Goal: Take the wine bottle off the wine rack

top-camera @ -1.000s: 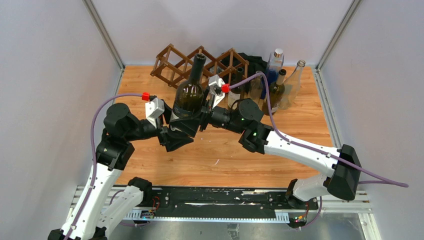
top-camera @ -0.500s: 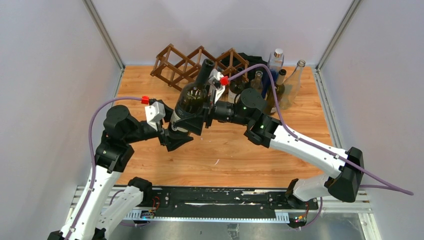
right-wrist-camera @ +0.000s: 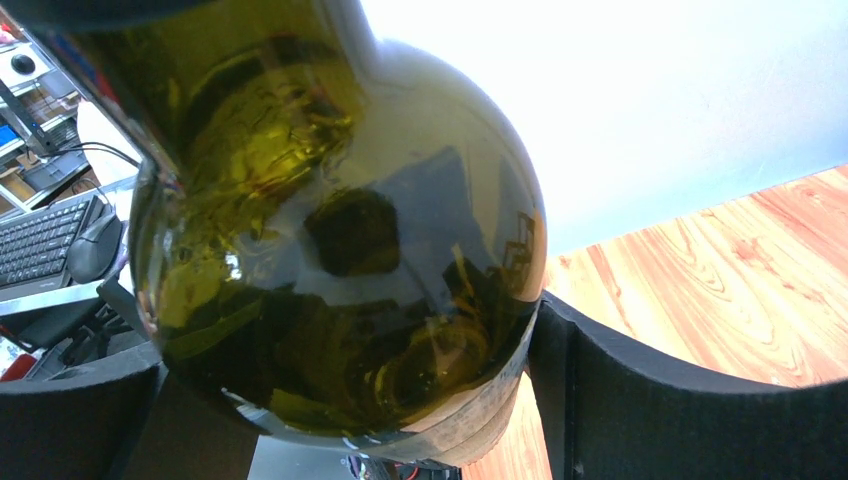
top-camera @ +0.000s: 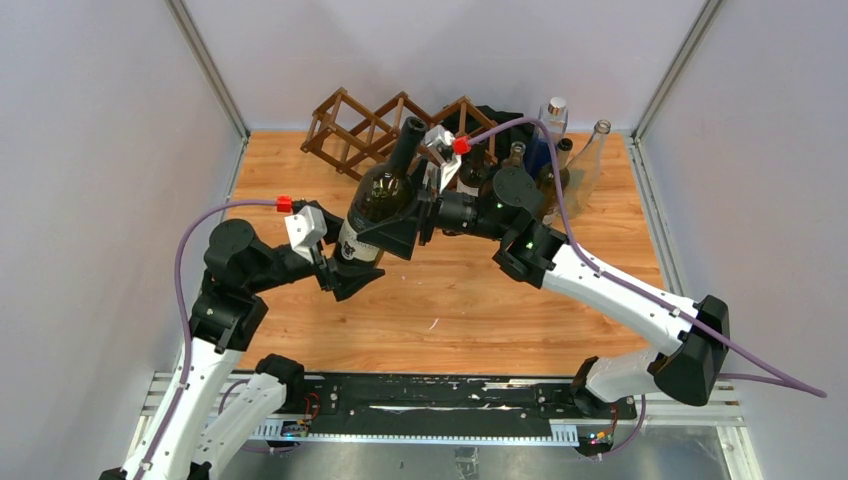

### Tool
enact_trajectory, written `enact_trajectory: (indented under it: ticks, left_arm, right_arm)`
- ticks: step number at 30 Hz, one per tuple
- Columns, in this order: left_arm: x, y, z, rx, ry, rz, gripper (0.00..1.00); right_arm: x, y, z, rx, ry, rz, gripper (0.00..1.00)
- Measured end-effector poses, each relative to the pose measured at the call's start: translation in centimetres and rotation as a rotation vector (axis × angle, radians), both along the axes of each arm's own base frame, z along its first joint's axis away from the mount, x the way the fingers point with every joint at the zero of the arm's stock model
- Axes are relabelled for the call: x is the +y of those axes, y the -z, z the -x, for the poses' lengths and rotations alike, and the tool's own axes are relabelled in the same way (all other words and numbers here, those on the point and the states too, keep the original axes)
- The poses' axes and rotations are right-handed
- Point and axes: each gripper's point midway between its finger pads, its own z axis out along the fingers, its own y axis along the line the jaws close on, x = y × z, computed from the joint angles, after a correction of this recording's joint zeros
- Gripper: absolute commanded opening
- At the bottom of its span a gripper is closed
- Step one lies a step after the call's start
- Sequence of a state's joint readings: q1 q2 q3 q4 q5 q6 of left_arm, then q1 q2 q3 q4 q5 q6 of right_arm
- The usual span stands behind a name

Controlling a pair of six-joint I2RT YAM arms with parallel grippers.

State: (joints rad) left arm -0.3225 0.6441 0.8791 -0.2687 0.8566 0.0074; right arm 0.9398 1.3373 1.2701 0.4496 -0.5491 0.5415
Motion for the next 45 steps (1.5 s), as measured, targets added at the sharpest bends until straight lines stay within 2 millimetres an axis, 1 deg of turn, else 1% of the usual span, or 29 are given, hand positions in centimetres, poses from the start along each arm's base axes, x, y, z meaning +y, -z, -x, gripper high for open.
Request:
enact_trajectory:
  ticks: [6,13,15,18,20,24,28,31,33,35,38,45]
  left_arm:
    - [0.1,-0.2,-0.1,-0.007,-0.012,0.012,0.00]
    - [0.1,-0.1,-0.2,-0.013,-0.015,0.017,0.00]
    - [0.1,0.1,-0.3,-0.008,-0.022,0.014,0.00]
    - [0.2,1.0,-0.4,0.014,-0.030,0.011,0.00]
    - [0.1,1.1,-0.3,0.019,-0.023,0.015,0.00]
    - [0.0,0.8,-0.1,0.012,-0.011,0.024,0.00]
    - [0.1,0.9,-0.1,0.007,-0.010,0.015,0.00]
    - [0.1,1.3,0.0,0.014,-0.010,0.003,0.00]
    - [0.2,2.0,0.0,0.037,-0.015,-0.010,0.00]
    - [0.3,2.5,0.0,0.041,-0.012,-0.023,0.00]
    - [0.3,2.7,0.0,0.031,-0.010,-0.032,0.00]
    - [0.3,2.7,0.1,0.017,-0.008,-0.037,0.00]
  right_arm:
    - [-0.1,-0.2,-0.2,-0.002,0.004,-0.008,0.86]
    - [-0.3,-0.5,-0.2,0.008,-0.008,-0.017,0.92]
    - [-0.6,-1.2,-0.4,0.012,-0.009,-0.046,0.93]
    - [-1.8,-4.0,-0.6,-0.013,0.003,-0.141,0.94]
    - [-2.4,-5.0,-0.7,-0.022,0.014,-0.177,0.93]
    - [-2.8,-5.8,-0.6,-0.031,0.019,-0.203,0.88]
    - [-2.8,-5.9,-0.7,-0.030,0.028,-0.207,0.86]
    - [-3.1,-6.9,-0.8,-0.041,0.037,-0.224,0.86]
    - [-3.6,-8.2,-0.7,-0.063,0.041,-0.249,0.85]
    - [-4.2,-9.5,-0.5,-0.085,0.045,-0.271,0.82]
    - [-4.6,-10.4,-0.5,-0.098,0.051,-0.286,0.76]
    - [-4.7,-10.4,-0.7,-0.097,0.057,-0.283,0.62]
